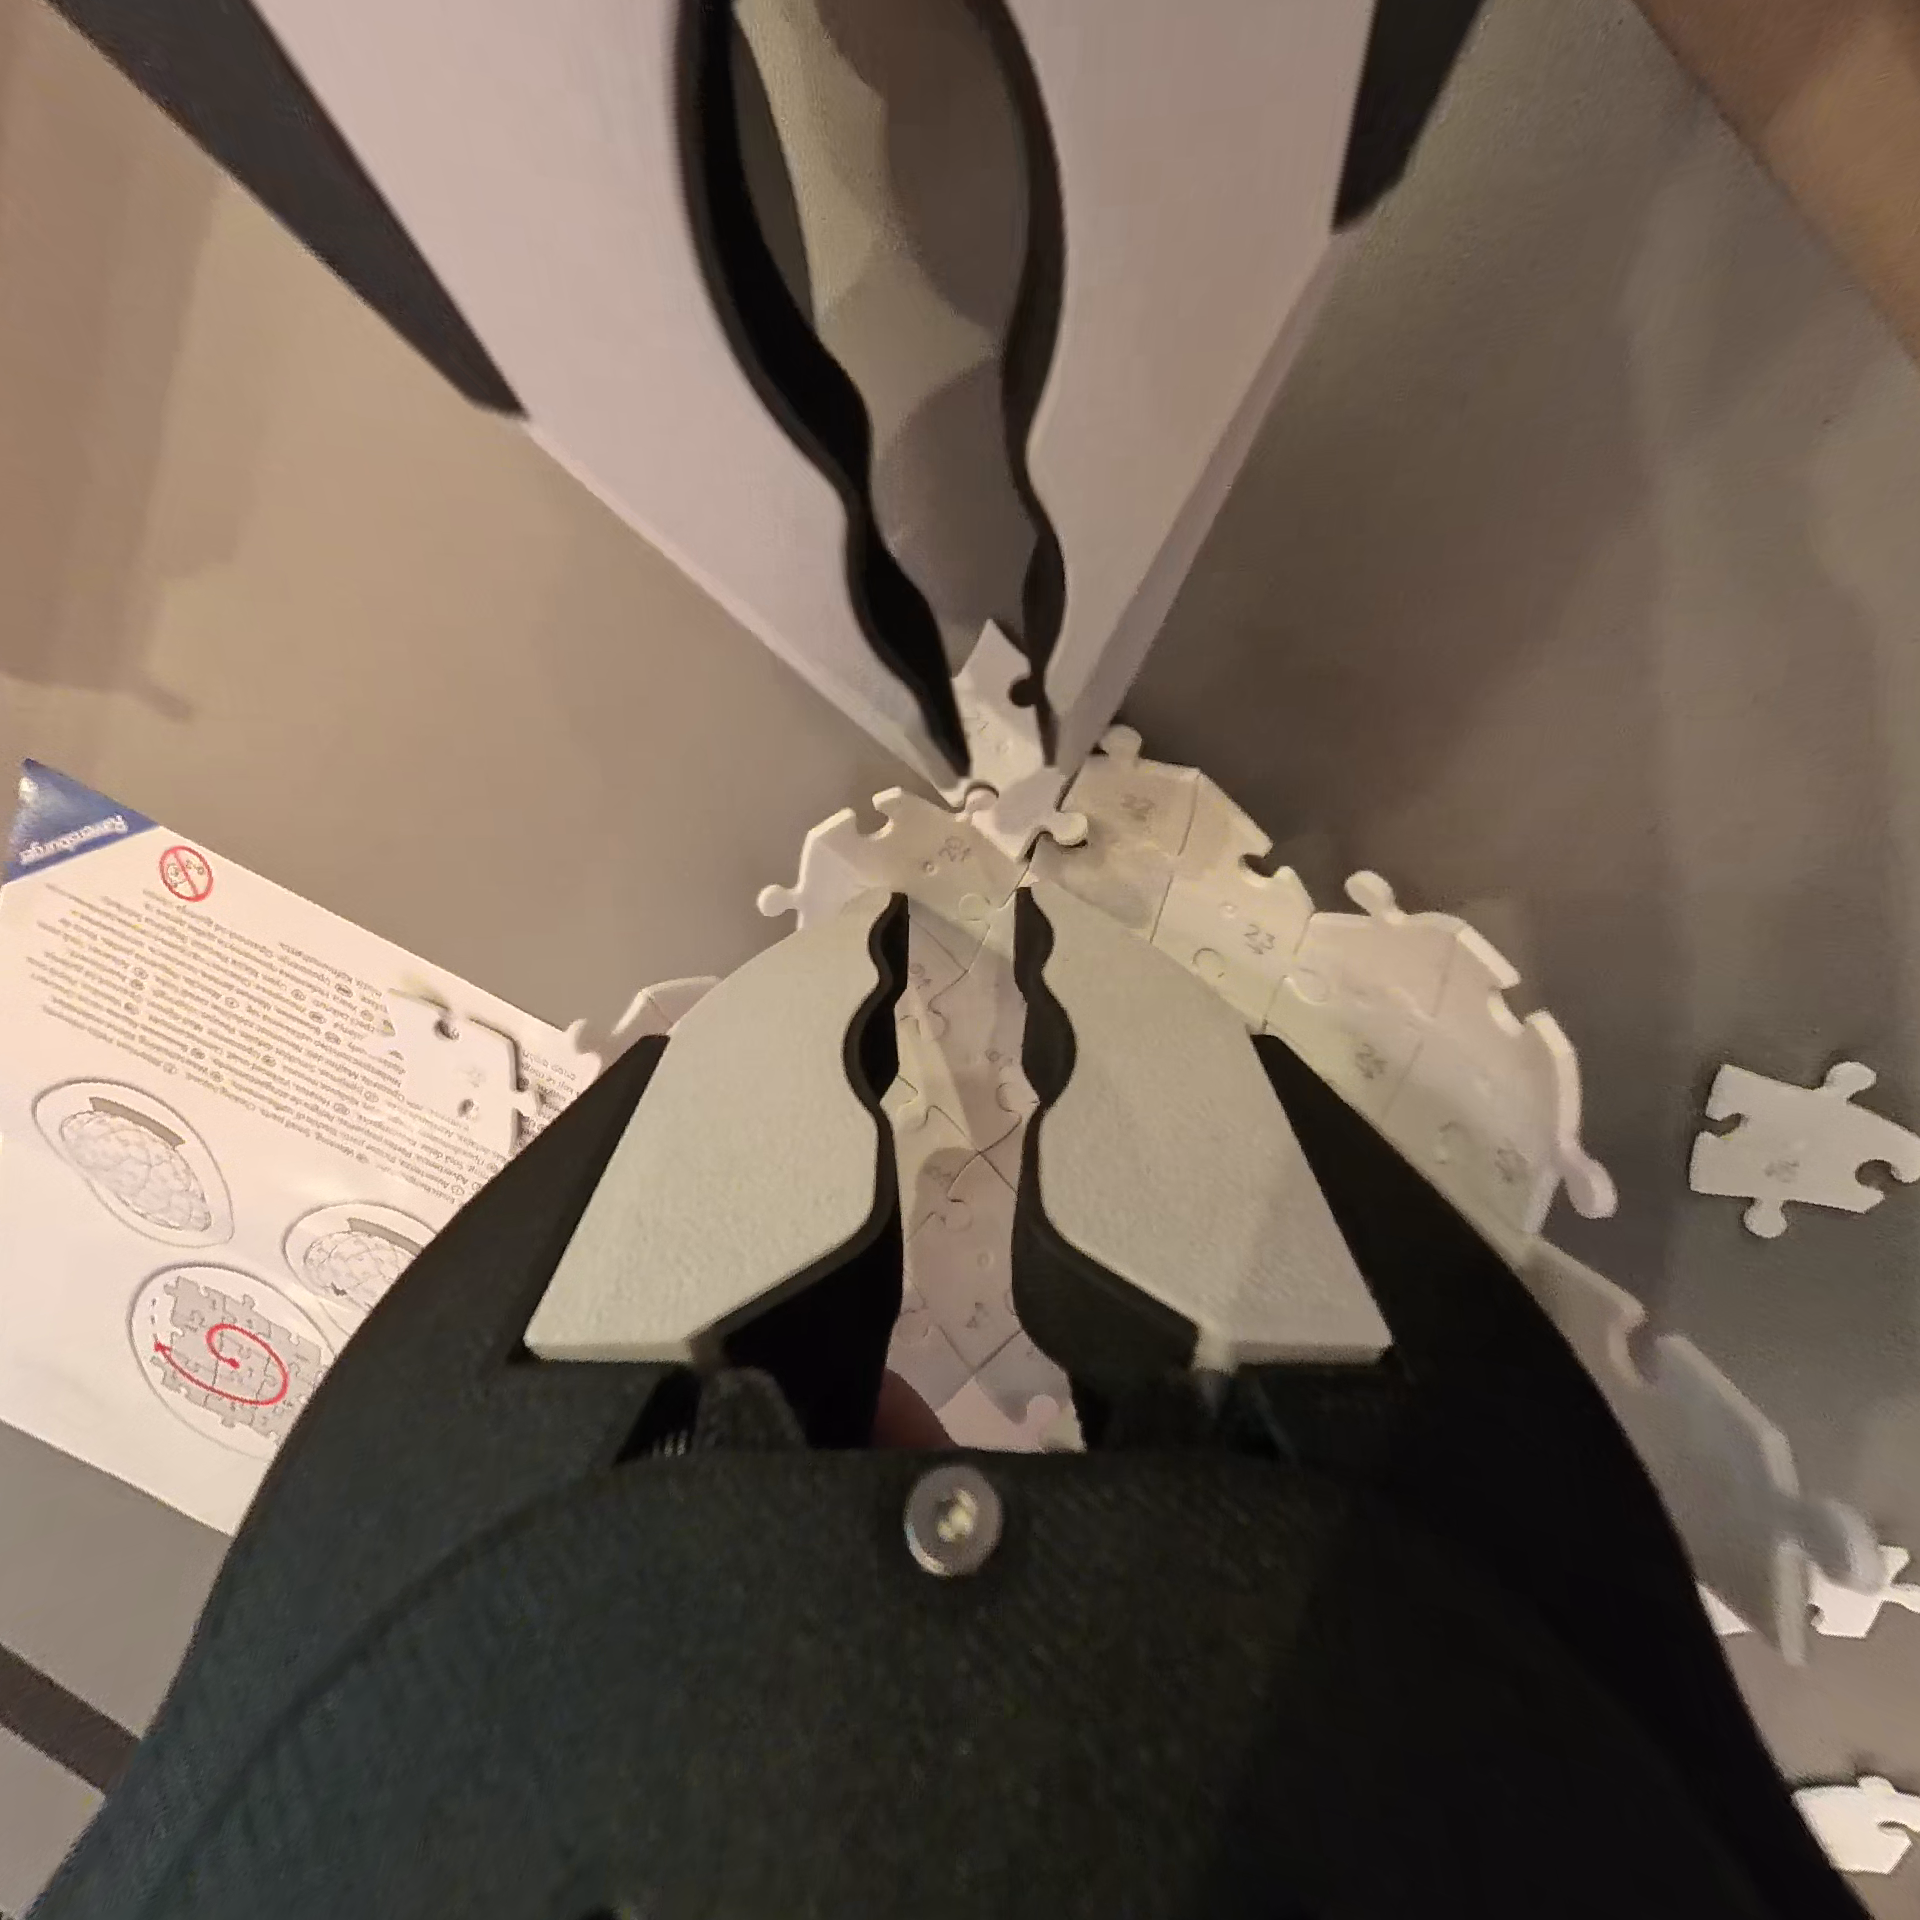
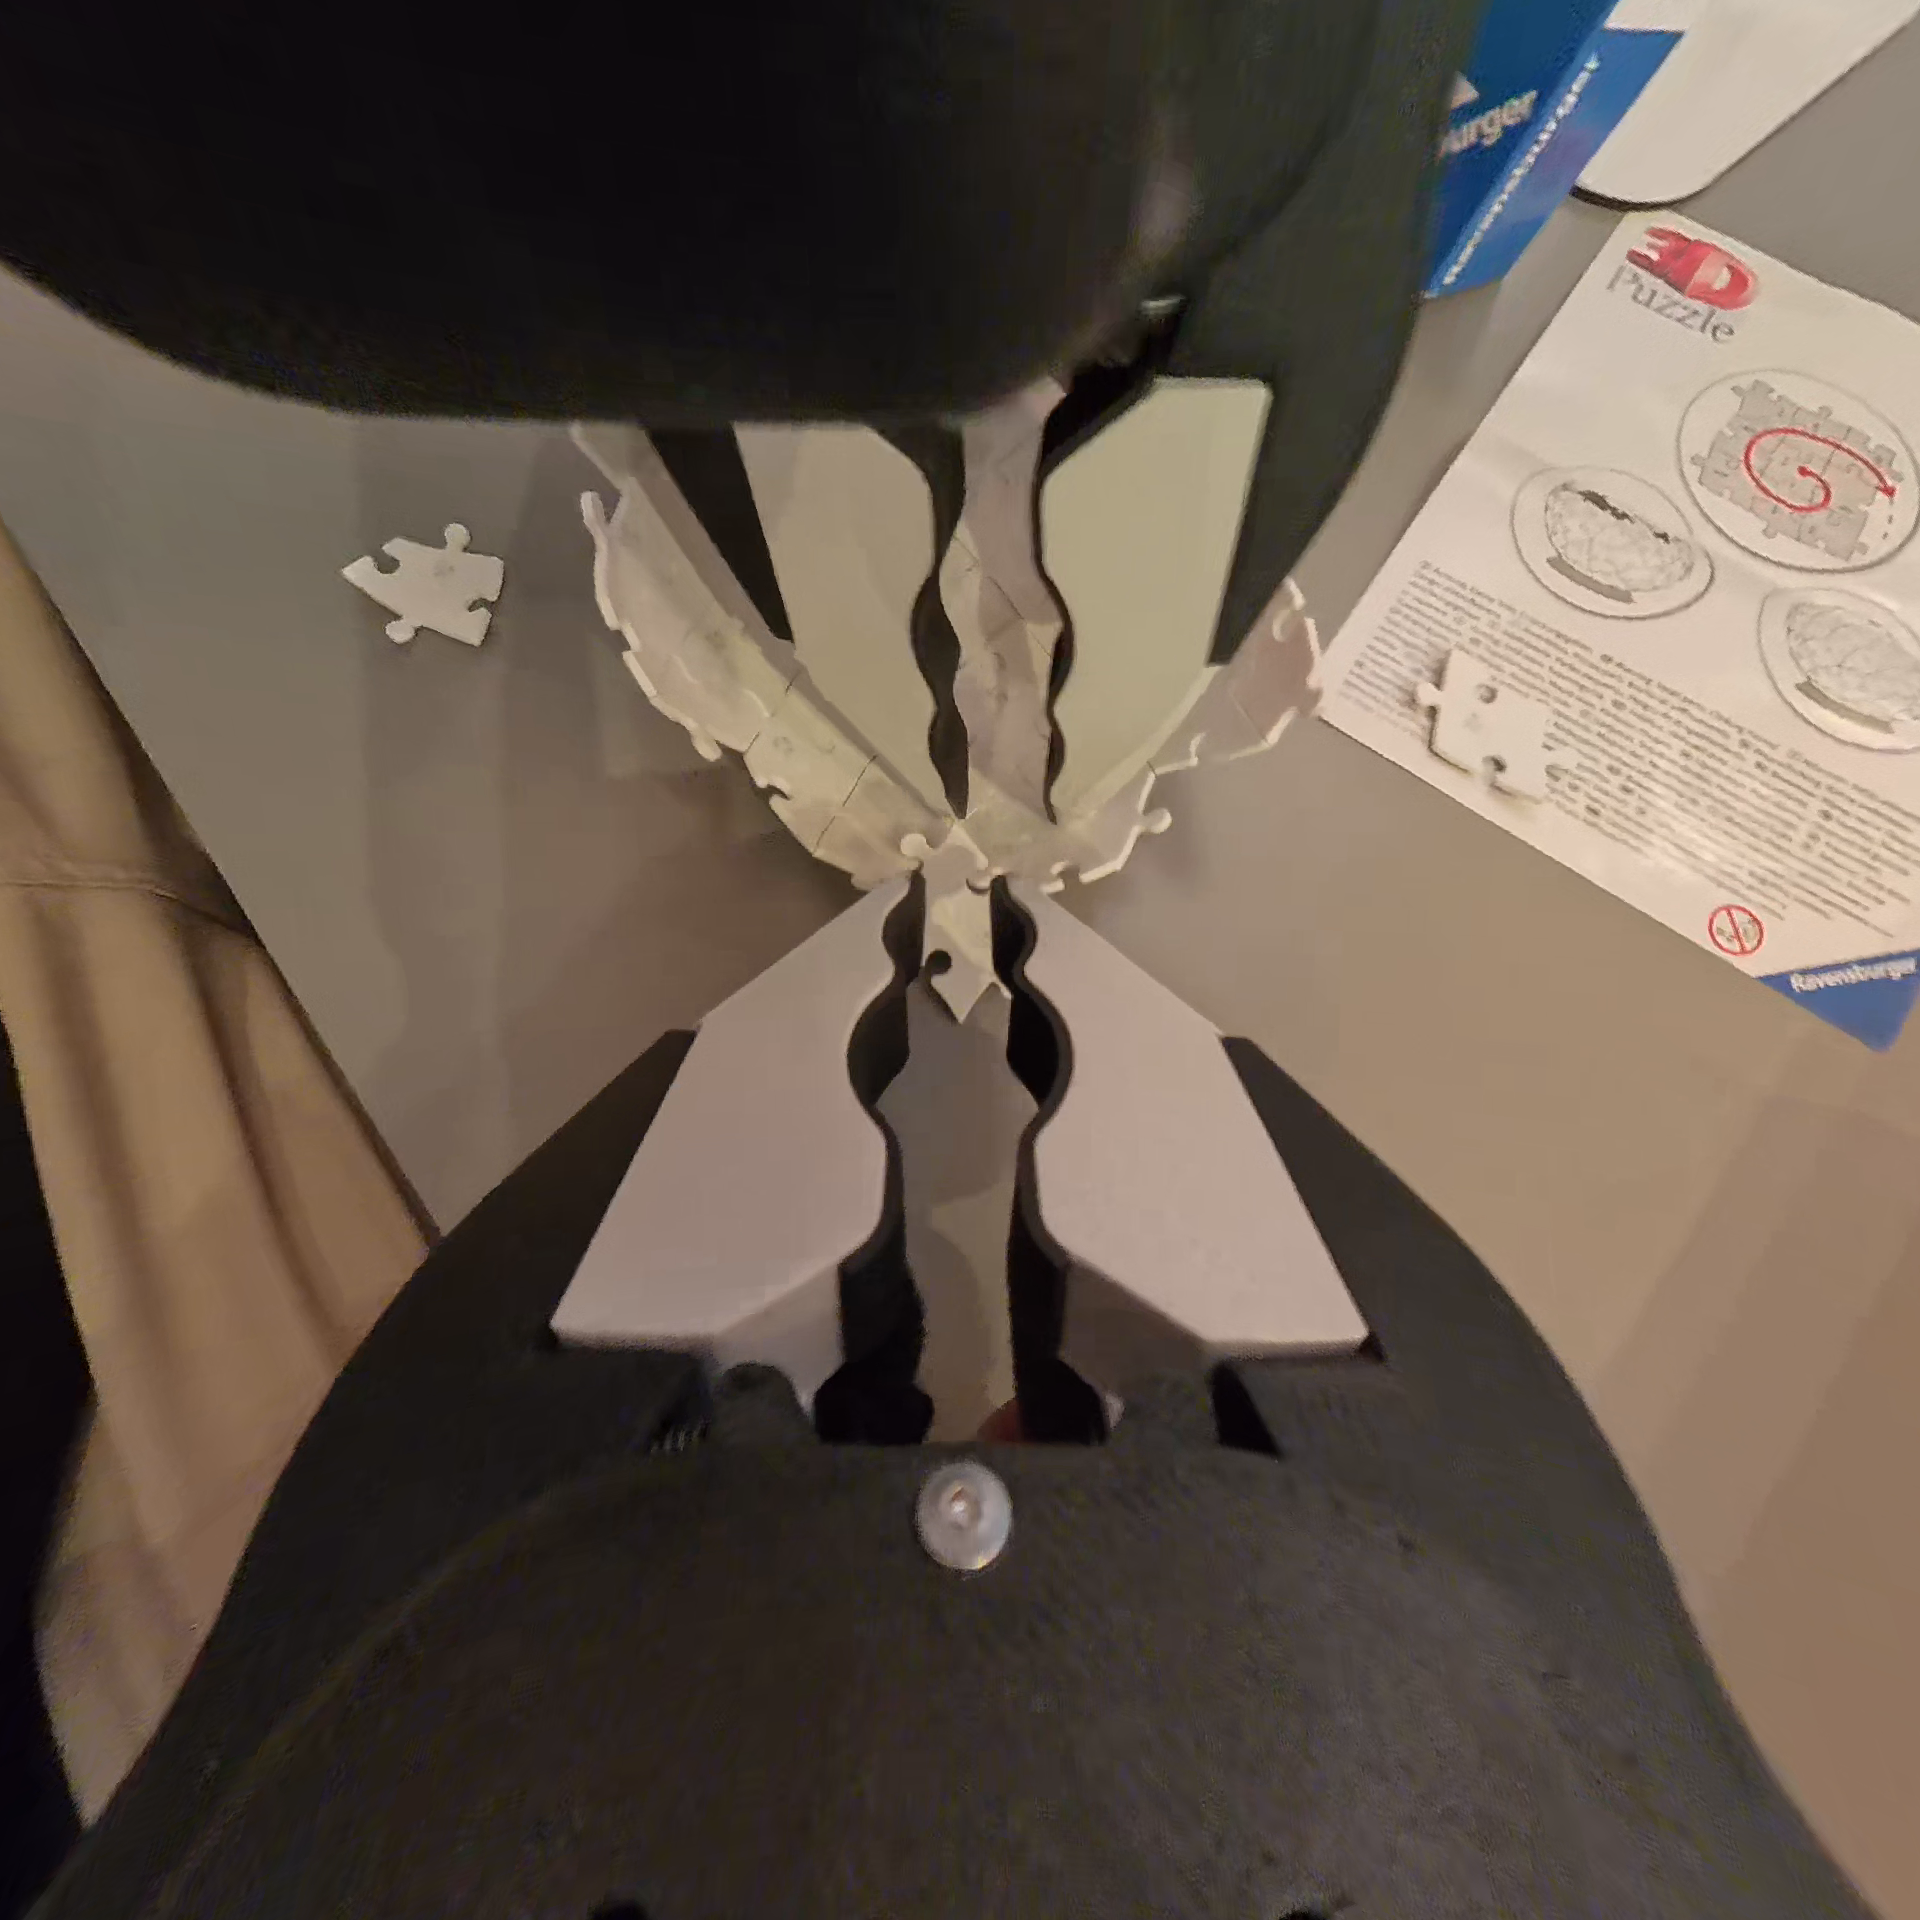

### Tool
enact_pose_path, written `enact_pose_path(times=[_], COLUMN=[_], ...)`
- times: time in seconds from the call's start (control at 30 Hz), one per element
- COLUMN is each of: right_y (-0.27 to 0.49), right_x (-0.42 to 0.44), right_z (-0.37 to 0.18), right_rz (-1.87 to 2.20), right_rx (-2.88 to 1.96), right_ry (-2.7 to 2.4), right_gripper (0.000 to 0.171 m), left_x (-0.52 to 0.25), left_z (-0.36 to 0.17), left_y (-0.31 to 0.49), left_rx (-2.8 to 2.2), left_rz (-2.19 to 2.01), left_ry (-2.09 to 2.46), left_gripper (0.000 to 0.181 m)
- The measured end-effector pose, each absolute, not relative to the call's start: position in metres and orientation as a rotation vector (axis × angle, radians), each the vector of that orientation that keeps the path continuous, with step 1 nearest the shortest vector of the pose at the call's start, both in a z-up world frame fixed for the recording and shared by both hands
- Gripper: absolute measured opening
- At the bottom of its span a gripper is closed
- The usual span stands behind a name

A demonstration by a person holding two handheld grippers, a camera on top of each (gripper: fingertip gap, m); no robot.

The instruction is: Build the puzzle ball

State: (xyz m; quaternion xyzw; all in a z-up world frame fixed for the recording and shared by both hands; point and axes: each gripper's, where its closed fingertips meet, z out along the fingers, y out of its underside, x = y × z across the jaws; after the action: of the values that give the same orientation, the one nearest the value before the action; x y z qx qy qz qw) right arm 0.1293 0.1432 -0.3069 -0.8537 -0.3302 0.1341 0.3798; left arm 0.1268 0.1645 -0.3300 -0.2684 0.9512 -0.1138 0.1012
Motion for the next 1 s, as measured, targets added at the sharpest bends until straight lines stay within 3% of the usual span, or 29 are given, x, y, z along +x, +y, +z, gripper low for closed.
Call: enact_pose_path(times=[0.2, 0.73, 1.0], right_y=[0.150, 0.149, 0.148], right_x=[0.123, 0.117, 0.115], right_z=[-0.309, -0.320, -0.327], right_rz=[0.366, 0.420, 0.377], right_rx=[-2.126, -2.122, -2.145], right_ry=[-0.903, -0.946, -0.988], right_gripper=[0.000, 0.000, 0.000], left_x=[0.127, 0.127, 0.137], left_z=[-0.330, -0.323, -0.298], left_y=[0.163, 0.162, 0.154], left_rx=[-0.768, -0.704, -0.809], left_rz=[-0.336, -0.355, -0.590], left_ry=[2.827, 2.797, 2.683], left_gripper=[0.019, 0.027, 0.027])
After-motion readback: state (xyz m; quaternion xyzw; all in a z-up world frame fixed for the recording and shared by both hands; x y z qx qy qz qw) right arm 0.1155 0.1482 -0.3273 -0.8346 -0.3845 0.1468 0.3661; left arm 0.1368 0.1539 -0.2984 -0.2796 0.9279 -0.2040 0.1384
